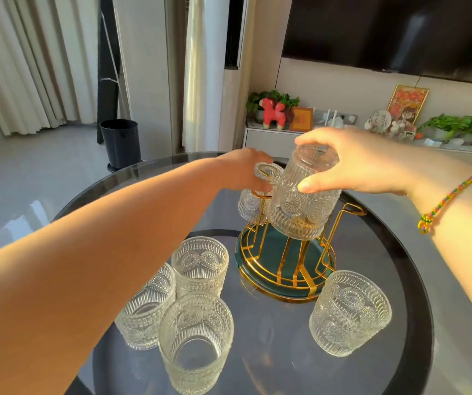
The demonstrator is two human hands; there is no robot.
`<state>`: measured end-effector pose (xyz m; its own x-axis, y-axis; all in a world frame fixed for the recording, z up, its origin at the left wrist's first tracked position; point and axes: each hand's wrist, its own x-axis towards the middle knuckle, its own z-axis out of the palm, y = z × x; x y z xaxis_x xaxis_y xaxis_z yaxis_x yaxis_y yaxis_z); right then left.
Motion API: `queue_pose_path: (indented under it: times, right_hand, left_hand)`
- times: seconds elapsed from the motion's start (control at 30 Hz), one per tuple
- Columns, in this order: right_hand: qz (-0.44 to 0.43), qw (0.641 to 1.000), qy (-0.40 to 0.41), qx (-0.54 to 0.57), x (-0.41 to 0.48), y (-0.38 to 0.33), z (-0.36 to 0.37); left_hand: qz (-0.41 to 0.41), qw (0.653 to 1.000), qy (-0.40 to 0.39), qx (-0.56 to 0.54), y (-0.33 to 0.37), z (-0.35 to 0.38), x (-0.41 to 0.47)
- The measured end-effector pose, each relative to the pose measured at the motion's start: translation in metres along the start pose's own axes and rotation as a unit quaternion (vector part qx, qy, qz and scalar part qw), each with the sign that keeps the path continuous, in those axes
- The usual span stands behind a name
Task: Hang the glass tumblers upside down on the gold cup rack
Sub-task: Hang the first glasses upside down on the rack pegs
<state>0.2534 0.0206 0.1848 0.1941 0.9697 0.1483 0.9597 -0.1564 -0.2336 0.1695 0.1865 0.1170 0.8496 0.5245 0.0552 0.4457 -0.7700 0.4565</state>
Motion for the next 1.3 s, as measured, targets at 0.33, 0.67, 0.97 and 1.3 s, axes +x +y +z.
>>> queue_pose_path:
  times: [0.33, 0.67, 0.97, 1.3]
  right_hand:
    - [-0.017, 1.0, 0.003, 0.011, 0.007, 0.004, 0.003]
    - [-0.041, 0.995, 0.058, 0.073, 0.015, -0.002, -0.018]
    - [-0.024, 0.997, 0.054, 0.038, 0.041, -0.022, 0.006]
    - [0.027, 0.998, 0.001, 0.063, 0.047, -0.023, 0.065]
  left_hand:
    - [0.0, 0.998, 0.019, 0.052, -0.016, -0.001, 0.017]
    - [-0.04, 0.998, 0.012, -0.042, -0.016, -0.011, 0.008]
    - [-0.087, 0.977, 0.033, -0.193, -0.014, -0.015, -0.001]
    - [-0.098, 0.964, 0.12, -0.214, -0.052, -0.018, -0.04]
